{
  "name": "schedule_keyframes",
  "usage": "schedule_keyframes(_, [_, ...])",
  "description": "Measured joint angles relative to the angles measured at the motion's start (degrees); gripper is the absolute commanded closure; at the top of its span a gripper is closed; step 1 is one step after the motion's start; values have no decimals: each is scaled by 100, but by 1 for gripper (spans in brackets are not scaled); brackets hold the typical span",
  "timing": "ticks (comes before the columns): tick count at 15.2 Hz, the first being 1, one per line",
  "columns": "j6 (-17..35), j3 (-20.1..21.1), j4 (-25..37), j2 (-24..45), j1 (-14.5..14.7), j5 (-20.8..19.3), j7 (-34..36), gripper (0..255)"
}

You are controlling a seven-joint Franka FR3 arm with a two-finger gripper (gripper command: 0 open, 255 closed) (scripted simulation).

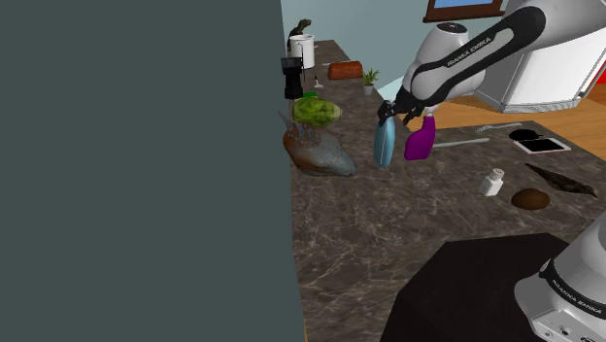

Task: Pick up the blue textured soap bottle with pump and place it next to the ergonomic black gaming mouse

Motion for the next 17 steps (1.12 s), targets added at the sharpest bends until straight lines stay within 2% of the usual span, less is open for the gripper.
schedule_keyframes(7, [480,4,139,576,-7,50,4,0])
schedule_keyframes(13, [523,5,160,638,-10,60,-5,0])
schedule_keyframes(14, [523,5,161,638,-10,61,-5,255])
schedule_keyframes(17, [524,4,167,638,-11,60,-4,255])
